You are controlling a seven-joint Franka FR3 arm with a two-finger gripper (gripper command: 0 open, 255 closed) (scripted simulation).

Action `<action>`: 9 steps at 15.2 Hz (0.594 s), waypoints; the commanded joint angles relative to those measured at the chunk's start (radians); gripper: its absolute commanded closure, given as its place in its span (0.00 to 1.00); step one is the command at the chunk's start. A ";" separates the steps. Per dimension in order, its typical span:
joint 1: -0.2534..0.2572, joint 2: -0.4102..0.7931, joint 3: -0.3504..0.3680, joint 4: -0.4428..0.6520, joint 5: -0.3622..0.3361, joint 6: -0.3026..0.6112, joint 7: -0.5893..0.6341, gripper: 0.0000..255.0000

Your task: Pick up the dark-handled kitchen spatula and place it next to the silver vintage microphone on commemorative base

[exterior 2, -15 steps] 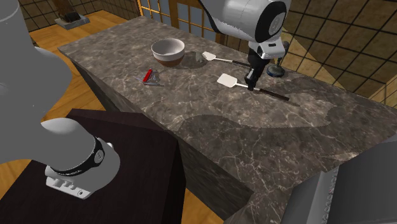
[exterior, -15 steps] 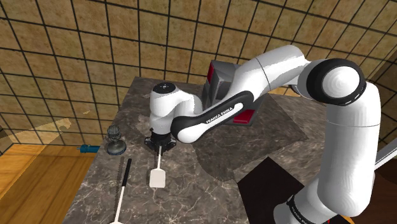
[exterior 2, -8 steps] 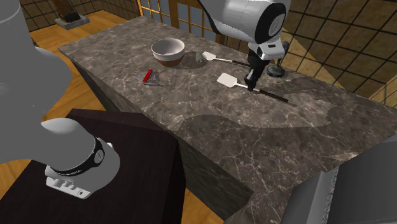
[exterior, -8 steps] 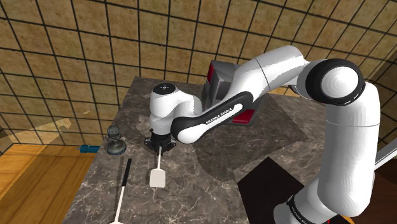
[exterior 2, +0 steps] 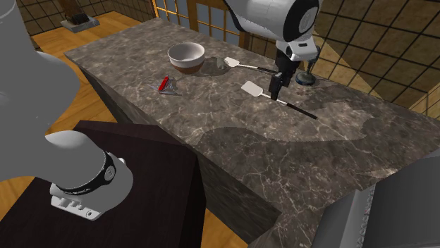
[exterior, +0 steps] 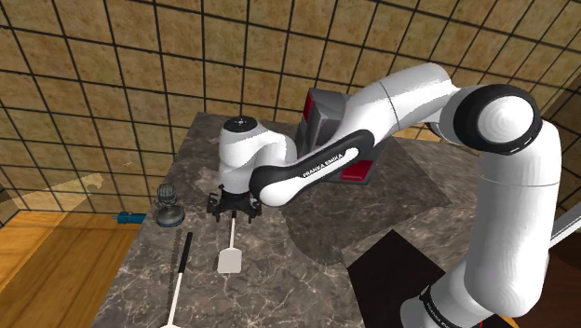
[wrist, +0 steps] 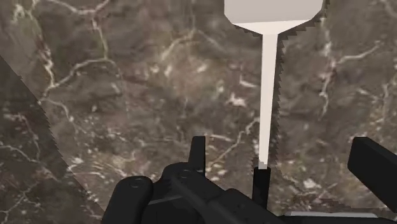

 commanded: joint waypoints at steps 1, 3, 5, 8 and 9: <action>-0.019 -0.042 0.025 0.006 0.036 -0.040 -0.024 0.00; -0.025 -0.059 0.035 0.010 0.052 -0.058 -0.033 0.00; -0.025 -0.059 0.035 0.010 0.052 -0.058 -0.033 0.00; -0.025 -0.059 0.035 0.010 0.052 -0.058 -0.033 0.00; -0.025 -0.059 0.035 0.010 0.052 -0.058 -0.033 0.00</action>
